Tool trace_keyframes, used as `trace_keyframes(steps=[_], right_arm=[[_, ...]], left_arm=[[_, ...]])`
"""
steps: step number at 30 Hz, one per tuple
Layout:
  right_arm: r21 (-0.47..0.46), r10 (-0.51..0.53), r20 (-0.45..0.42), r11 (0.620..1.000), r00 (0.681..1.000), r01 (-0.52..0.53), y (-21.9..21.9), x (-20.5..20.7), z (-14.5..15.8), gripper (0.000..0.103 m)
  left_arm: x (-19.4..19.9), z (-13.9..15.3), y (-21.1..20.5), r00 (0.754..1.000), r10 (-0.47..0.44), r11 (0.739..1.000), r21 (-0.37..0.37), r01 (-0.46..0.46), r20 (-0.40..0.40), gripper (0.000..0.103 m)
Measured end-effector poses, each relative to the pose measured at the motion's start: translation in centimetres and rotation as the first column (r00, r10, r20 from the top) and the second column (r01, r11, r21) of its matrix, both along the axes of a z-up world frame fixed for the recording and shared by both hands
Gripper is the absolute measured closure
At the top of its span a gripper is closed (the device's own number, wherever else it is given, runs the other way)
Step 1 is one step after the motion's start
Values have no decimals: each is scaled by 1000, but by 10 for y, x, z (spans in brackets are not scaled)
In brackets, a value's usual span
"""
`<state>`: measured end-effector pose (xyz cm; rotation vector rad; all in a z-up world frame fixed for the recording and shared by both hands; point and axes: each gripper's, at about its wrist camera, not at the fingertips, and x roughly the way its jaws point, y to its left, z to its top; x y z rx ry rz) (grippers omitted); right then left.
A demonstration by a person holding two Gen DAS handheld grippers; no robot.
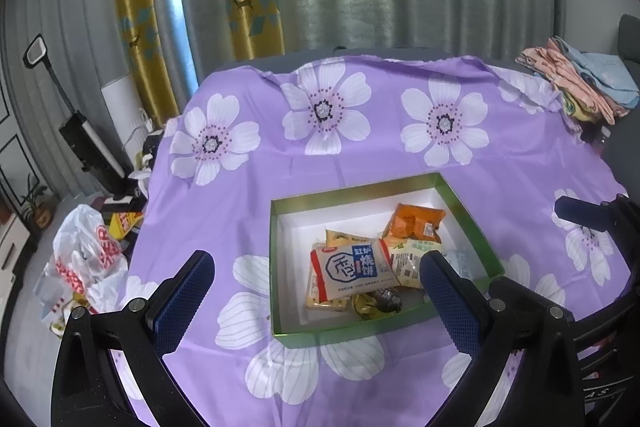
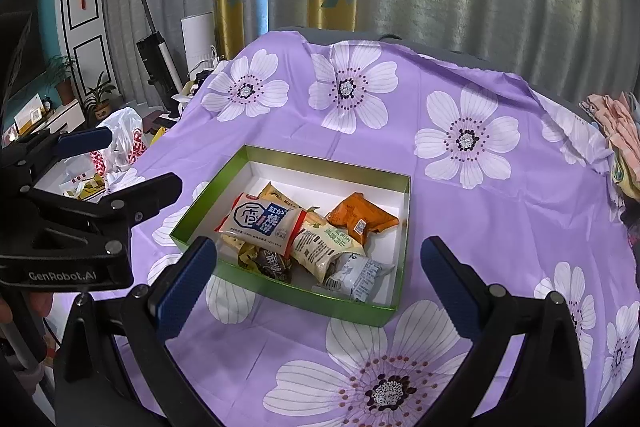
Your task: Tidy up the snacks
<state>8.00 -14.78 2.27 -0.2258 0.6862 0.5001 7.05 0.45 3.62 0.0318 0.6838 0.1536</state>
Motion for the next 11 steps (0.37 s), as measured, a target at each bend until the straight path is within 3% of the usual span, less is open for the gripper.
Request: trace_keyframes(steps=[11], right_arm=[[-1,-1,-1,1000,1000,1,0,0,1,0]], left_arm=[[2,1,1,1000,2,1000,-13,-2,4,1]])
